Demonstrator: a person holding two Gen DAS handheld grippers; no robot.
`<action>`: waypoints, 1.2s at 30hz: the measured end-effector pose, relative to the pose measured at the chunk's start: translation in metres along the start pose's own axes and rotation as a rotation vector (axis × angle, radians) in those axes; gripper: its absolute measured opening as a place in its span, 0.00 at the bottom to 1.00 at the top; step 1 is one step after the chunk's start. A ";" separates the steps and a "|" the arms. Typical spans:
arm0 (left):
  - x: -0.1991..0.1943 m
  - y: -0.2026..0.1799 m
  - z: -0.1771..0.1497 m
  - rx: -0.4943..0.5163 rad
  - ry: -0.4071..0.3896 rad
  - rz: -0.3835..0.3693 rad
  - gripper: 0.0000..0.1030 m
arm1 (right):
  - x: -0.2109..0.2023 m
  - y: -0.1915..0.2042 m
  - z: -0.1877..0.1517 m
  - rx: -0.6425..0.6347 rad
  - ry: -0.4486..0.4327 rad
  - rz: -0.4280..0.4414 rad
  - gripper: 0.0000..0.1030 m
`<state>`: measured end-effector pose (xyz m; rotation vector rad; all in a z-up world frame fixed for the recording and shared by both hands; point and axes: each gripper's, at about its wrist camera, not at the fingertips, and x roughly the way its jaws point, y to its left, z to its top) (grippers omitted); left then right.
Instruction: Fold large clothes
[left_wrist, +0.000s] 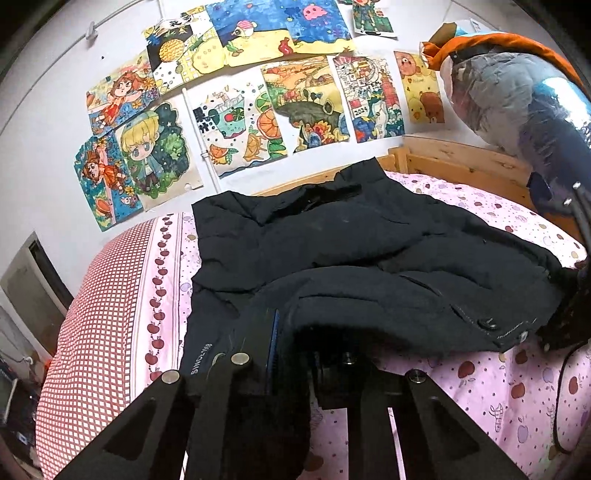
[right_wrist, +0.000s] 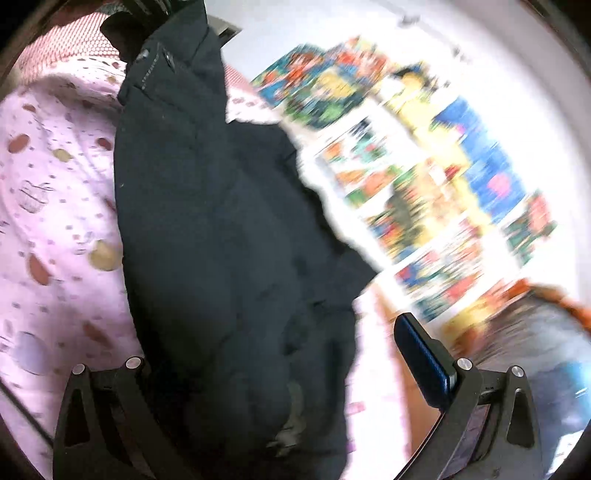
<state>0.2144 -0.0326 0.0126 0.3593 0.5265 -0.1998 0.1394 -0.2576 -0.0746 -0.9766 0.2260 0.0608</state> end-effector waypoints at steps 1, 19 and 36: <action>0.001 0.001 0.001 -0.002 -0.001 0.007 0.14 | 0.000 -0.001 0.003 -0.017 -0.020 -0.037 0.98; 0.003 0.007 0.025 -0.003 -0.076 0.133 0.17 | 0.003 -0.007 0.059 -0.106 -0.090 -0.116 0.32; -0.075 0.000 0.016 0.027 -0.335 0.266 0.08 | -0.047 -0.025 0.073 0.085 -0.247 -0.142 0.06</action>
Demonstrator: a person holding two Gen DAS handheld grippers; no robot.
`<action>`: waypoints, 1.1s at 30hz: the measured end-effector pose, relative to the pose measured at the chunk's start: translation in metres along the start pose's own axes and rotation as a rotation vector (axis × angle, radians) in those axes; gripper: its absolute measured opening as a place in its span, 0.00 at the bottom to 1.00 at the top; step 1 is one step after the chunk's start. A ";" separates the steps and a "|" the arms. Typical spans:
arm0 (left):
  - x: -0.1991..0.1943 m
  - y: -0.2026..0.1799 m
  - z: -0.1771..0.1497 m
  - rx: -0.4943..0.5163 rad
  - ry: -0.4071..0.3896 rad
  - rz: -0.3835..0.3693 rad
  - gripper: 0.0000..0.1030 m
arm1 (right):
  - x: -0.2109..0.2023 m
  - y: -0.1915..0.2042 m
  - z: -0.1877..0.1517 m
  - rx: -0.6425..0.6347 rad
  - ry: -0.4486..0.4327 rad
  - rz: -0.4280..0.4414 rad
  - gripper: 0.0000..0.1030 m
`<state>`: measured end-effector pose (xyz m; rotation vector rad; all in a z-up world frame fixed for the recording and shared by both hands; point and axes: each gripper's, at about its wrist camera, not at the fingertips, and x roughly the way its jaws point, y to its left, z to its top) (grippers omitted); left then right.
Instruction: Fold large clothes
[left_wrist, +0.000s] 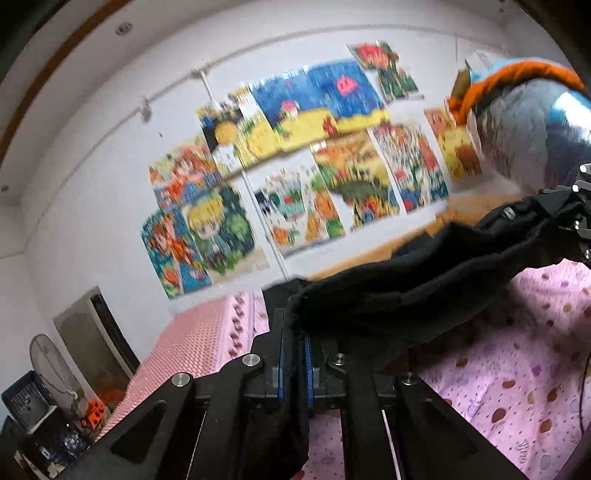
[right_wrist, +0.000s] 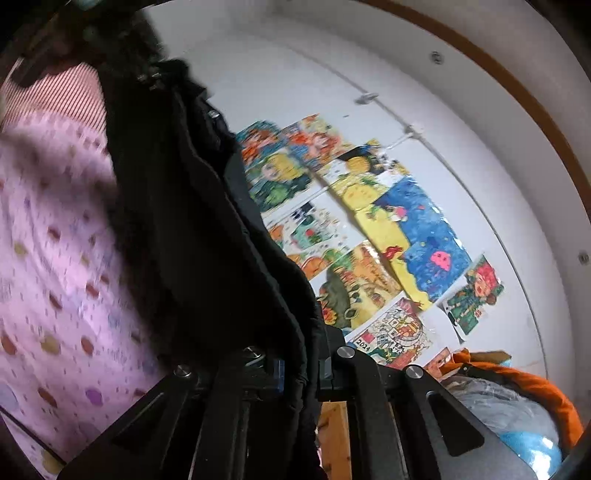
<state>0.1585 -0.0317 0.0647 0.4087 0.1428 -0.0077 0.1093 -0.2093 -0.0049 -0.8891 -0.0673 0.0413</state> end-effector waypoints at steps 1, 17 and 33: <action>-0.006 0.002 0.003 -0.002 -0.016 0.004 0.08 | -0.003 -0.006 0.003 0.015 -0.013 -0.007 0.06; 0.006 0.022 0.051 -0.018 -0.115 0.011 0.07 | 0.023 -0.052 0.025 0.079 0.010 -0.057 0.06; 0.144 0.004 0.070 0.002 0.003 0.010 0.08 | 0.157 -0.053 0.006 0.056 0.107 -0.040 0.07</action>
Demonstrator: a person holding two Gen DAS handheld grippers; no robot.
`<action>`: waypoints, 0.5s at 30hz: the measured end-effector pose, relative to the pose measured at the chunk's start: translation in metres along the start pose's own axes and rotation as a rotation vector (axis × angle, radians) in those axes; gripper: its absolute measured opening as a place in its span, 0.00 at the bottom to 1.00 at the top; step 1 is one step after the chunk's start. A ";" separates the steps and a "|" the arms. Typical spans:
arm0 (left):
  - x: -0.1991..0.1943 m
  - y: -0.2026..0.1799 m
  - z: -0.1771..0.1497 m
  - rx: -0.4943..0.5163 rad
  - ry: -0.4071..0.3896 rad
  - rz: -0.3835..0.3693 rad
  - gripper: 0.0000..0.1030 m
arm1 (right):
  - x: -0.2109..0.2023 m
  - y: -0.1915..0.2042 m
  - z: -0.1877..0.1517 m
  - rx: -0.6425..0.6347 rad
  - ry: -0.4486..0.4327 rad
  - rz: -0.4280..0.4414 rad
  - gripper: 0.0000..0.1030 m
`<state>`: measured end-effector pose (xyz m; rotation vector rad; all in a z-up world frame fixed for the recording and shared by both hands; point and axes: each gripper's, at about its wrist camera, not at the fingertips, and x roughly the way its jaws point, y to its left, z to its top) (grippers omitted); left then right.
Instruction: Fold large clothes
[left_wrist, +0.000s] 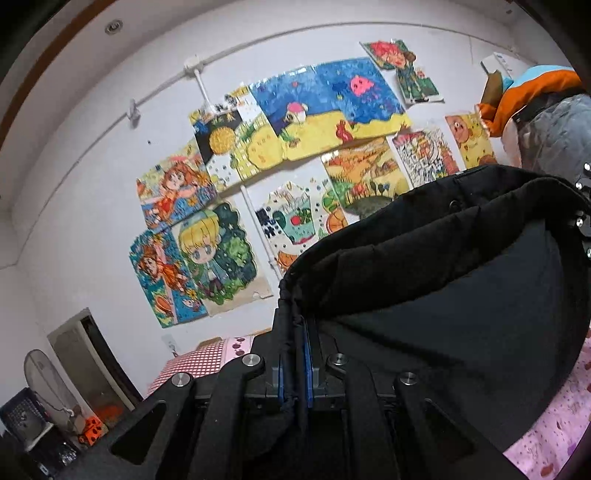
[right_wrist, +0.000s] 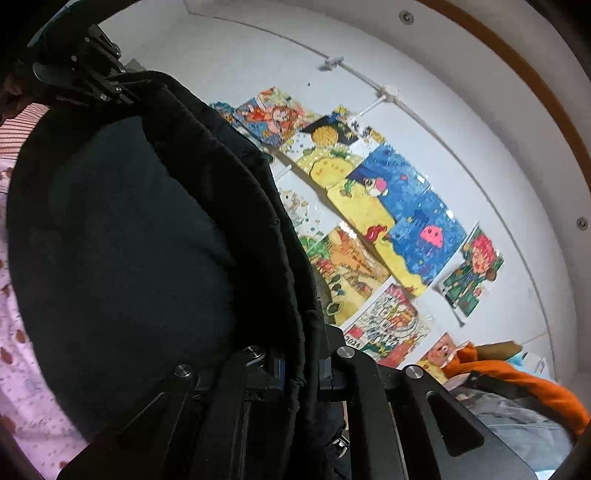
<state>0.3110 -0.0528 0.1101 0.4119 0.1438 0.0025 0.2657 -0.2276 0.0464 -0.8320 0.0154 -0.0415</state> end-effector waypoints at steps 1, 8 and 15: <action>0.010 -0.001 0.001 0.003 0.009 0.000 0.08 | 0.009 0.001 -0.001 -0.006 0.004 -0.001 0.07; 0.071 -0.015 0.001 0.048 0.048 0.020 0.08 | 0.078 0.018 -0.010 -0.084 0.045 -0.035 0.07; 0.129 -0.031 -0.010 0.060 0.097 0.042 0.08 | 0.143 0.039 -0.017 -0.073 0.118 -0.016 0.07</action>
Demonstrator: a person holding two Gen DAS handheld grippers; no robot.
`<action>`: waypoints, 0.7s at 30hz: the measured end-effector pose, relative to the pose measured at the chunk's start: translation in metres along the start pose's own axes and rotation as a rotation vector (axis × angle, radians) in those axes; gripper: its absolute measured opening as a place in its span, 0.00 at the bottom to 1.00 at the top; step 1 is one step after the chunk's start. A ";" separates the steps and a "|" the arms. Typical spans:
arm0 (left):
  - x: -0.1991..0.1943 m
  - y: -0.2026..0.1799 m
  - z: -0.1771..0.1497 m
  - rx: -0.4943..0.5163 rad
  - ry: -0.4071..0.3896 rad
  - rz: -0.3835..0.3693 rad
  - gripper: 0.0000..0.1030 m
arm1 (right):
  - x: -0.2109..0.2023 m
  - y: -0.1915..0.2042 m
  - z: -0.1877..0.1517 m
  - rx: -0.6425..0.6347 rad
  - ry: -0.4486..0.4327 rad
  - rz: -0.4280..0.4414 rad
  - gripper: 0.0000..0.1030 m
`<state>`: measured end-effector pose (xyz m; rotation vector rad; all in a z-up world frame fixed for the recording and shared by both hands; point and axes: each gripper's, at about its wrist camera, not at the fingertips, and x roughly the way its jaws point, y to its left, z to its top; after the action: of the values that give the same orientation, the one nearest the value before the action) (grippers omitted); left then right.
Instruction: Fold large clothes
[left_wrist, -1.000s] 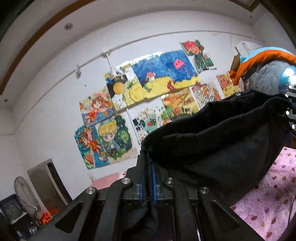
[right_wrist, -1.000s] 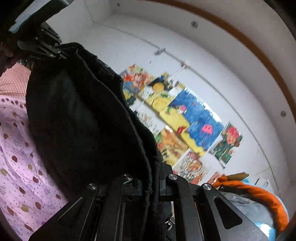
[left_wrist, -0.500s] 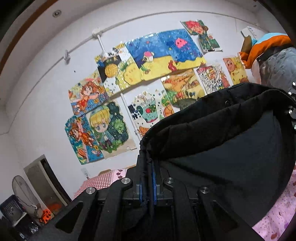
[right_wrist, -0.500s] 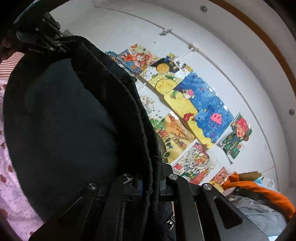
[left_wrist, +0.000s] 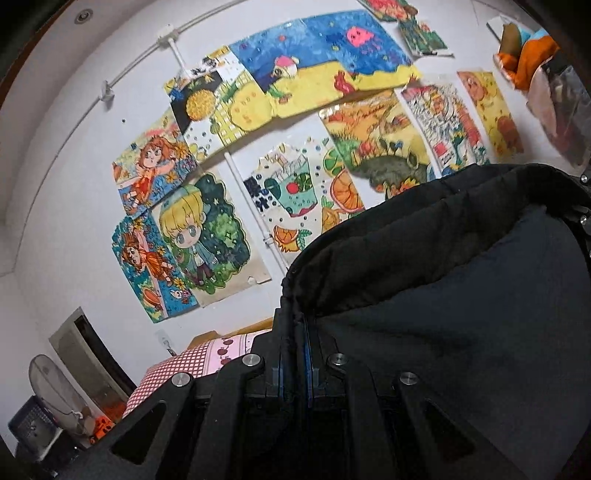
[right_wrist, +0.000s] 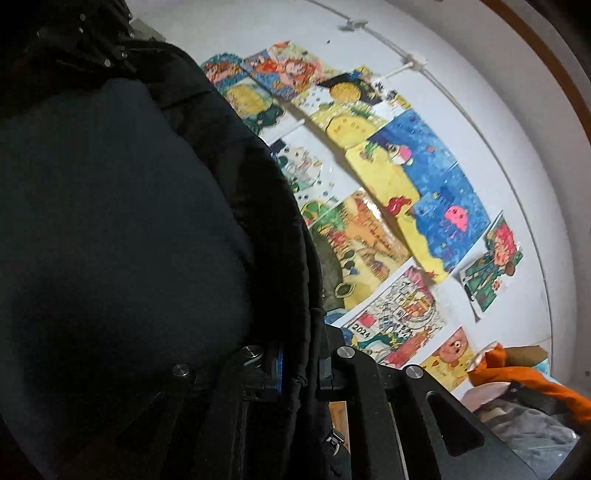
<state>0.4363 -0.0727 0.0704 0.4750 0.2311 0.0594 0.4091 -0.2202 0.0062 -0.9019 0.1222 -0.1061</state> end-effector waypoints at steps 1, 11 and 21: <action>0.012 -0.004 0.000 0.015 0.007 0.008 0.08 | 0.008 0.003 -0.001 -0.002 0.009 -0.001 0.07; 0.095 -0.026 -0.021 -0.032 0.191 -0.059 0.08 | 0.073 0.044 -0.018 0.021 0.115 0.081 0.07; 0.127 -0.013 -0.046 -0.164 0.298 -0.227 0.14 | 0.076 0.056 -0.028 0.039 0.128 0.050 0.45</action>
<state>0.5487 -0.0499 -0.0012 0.2722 0.5671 -0.0733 0.4818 -0.2187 -0.0597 -0.8528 0.2612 -0.1191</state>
